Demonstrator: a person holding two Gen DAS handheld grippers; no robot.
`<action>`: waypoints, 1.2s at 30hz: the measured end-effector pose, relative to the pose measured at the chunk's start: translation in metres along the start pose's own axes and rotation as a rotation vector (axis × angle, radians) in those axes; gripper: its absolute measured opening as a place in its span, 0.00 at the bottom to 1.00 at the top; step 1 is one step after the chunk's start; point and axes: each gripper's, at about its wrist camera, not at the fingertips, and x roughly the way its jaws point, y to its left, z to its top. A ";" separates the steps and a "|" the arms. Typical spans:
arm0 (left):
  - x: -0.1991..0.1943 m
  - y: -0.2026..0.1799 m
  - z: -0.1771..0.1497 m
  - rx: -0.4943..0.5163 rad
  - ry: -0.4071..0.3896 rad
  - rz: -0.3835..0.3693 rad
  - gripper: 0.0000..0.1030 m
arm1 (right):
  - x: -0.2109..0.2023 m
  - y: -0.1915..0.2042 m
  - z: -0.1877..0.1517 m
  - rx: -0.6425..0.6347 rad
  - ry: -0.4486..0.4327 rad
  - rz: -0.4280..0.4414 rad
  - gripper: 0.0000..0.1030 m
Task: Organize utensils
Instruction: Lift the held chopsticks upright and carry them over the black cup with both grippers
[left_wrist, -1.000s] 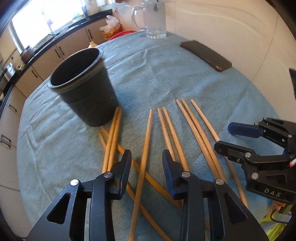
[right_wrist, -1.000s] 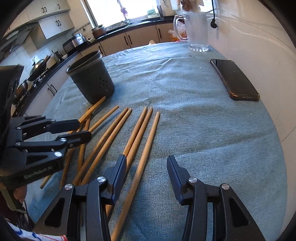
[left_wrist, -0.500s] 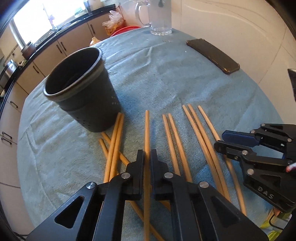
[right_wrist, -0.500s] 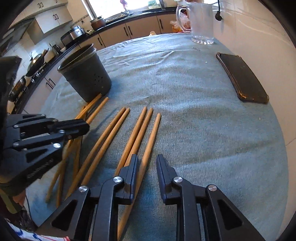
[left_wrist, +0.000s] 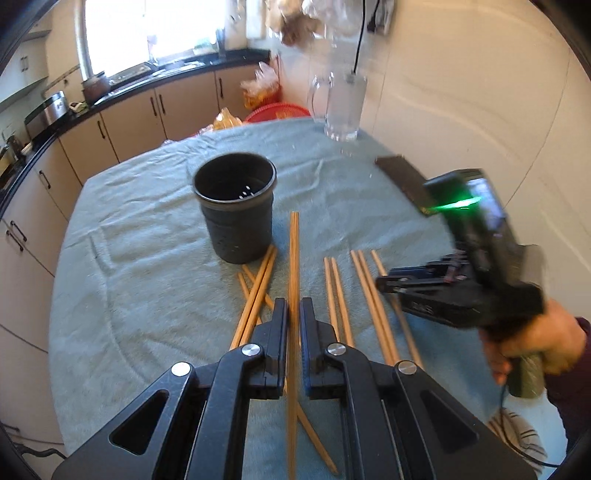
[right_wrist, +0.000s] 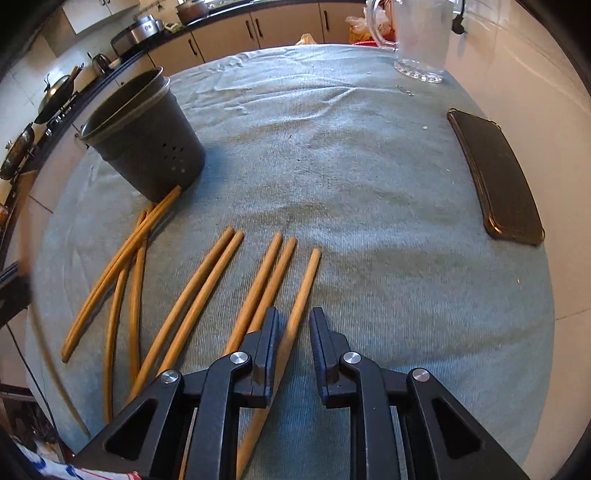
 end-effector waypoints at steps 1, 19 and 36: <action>-0.008 0.000 -0.002 -0.005 -0.015 -0.002 0.06 | 0.000 0.001 0.001 -0.004 0.002 0.001 0.10; -0.098 -0.004 -0.040 -0.121 -0.182 -0.011 0.06 | -0.135 0.010 -0.066 -0.053 -0.374 0.092 0.06; -0.134 0.005 -0.035 -0.138 -0.307 -0.006 0.06 | -0.177 0.026 -0.054 -0.082 -0.517 0.133 0.06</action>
